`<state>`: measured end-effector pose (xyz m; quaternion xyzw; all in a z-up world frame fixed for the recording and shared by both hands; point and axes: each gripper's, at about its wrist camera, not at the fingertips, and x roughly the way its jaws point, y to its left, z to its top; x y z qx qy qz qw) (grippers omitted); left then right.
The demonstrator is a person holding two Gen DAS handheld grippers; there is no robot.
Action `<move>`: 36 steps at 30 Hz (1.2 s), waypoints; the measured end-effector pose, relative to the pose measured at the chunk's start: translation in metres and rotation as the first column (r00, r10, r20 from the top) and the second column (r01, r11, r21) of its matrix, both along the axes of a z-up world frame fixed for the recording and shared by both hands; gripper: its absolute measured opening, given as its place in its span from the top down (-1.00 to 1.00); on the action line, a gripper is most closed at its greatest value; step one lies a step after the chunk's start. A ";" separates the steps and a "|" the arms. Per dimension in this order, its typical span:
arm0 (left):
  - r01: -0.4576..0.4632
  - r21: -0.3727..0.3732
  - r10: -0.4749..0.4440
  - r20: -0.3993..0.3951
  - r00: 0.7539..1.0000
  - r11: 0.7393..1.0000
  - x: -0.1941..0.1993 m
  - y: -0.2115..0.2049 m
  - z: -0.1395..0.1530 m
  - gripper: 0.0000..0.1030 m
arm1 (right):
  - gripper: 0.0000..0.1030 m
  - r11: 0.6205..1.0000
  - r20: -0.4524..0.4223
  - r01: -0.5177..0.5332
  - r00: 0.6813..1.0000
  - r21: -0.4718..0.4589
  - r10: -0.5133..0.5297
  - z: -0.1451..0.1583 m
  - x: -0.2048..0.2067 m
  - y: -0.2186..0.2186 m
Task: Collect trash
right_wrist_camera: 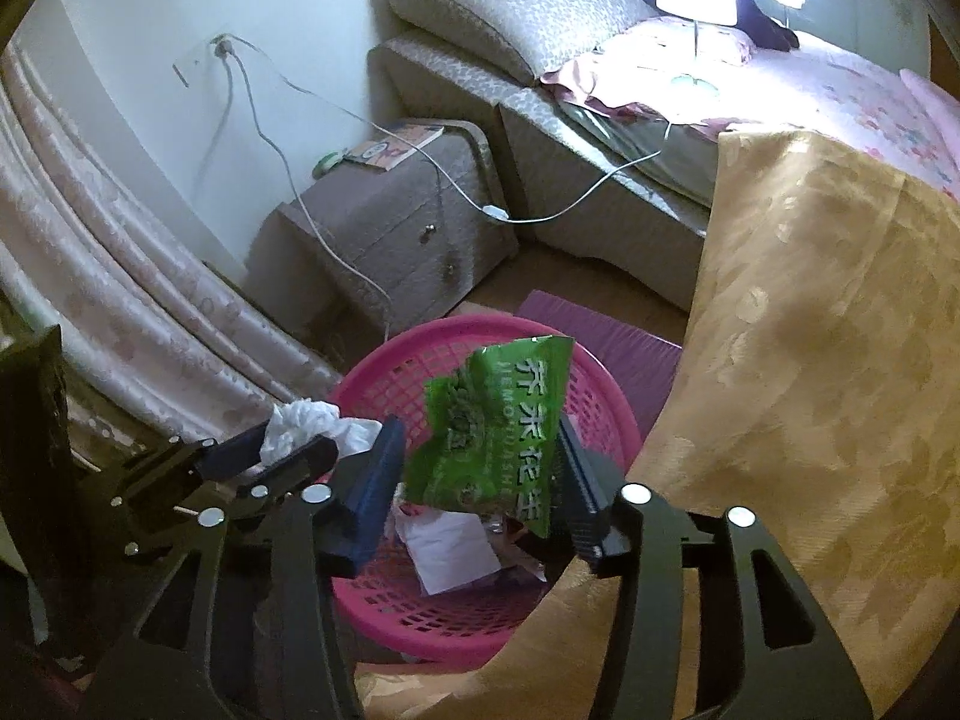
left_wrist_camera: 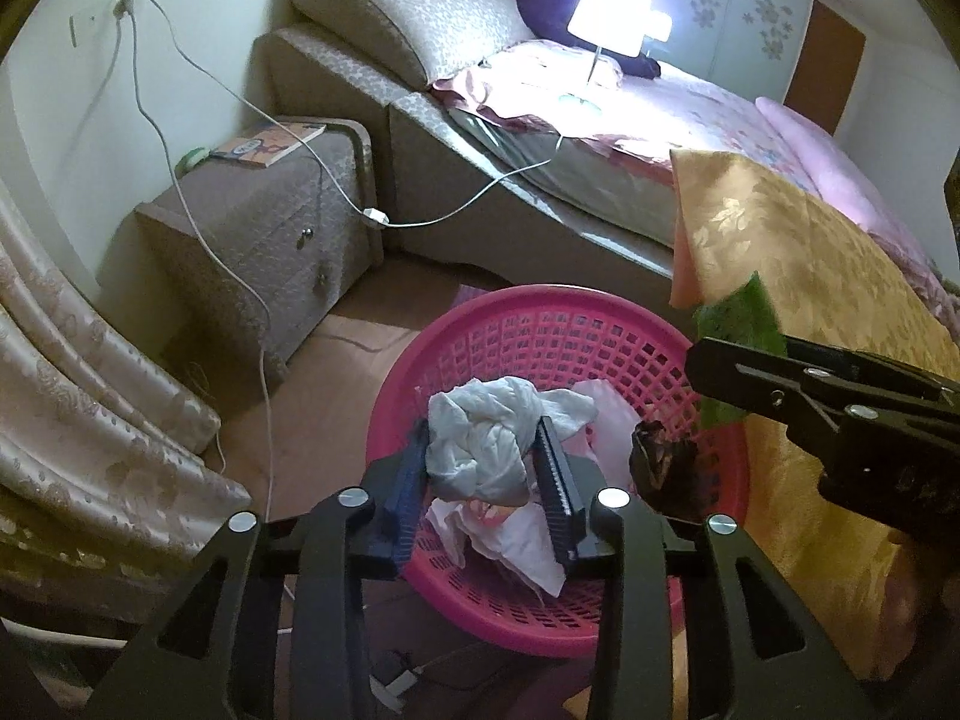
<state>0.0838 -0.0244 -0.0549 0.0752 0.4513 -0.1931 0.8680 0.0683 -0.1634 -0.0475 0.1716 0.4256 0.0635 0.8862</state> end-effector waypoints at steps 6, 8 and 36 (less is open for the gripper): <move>-0.006 -0.006 0.006 0.000 1.000 1.000 -0.001 -0.001 -0.001 -0.02 | -0.23 1.000 0.006 0.021 1.000 0.023 -0.021 0.000 -0.003 -0.005; -0.005 -0.007 0.005 0.003 1.000 1.000 -0.001 -0.001 -0.001 -0.09 | -0.26 0.999 0.010 0.031 0.999 0.029 -0.032 0.001 -0.005 -0.007; -0.097 0.030 0.095 0.069 0.993 0.995 0.002 0.012 0.013 -0.51 | -0.60 0.993 0.094 0.113 0.989 -0.031 -0.110 0.009 -0.048 -0.017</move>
